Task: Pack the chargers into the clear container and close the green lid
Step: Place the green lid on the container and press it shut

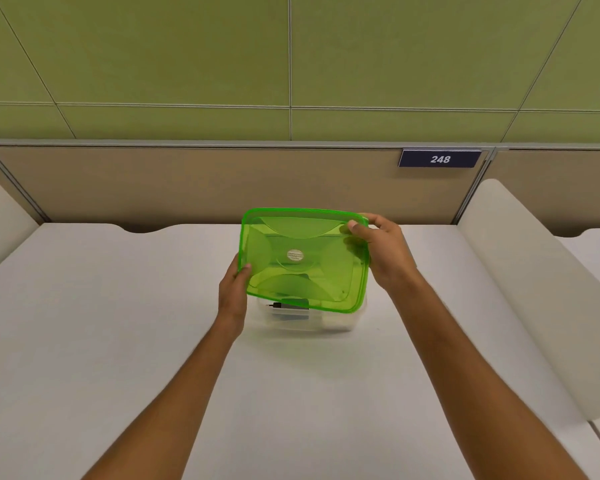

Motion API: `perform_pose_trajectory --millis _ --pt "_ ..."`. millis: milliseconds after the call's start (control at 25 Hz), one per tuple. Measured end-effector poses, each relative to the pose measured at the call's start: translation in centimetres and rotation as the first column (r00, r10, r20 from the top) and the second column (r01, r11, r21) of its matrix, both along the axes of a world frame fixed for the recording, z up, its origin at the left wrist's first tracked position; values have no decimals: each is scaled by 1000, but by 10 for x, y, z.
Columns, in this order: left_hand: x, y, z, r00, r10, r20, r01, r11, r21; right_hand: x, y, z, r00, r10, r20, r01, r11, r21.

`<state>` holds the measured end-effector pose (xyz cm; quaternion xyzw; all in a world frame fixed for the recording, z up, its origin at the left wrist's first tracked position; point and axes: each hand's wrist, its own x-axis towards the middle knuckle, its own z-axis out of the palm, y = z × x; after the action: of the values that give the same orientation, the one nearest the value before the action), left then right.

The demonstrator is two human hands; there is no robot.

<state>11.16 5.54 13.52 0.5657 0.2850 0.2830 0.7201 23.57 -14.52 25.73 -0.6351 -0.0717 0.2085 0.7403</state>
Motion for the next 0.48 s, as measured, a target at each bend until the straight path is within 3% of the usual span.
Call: perform_pose_trajectory --millis 120,240,480 --pt "5 -6 -4 998 58 -18 -58 998 -4 13 11 -18 972 -213 -96 219 974 55" --pt "12 -5 -13 988 125 -95 -122 992 33 19 18 -37 927 -368 69 373 924 -87" --pt "18 -13 -23 949 160 -273 -106 974 202 35 24 -77 945 -214 246 297 877 -377"
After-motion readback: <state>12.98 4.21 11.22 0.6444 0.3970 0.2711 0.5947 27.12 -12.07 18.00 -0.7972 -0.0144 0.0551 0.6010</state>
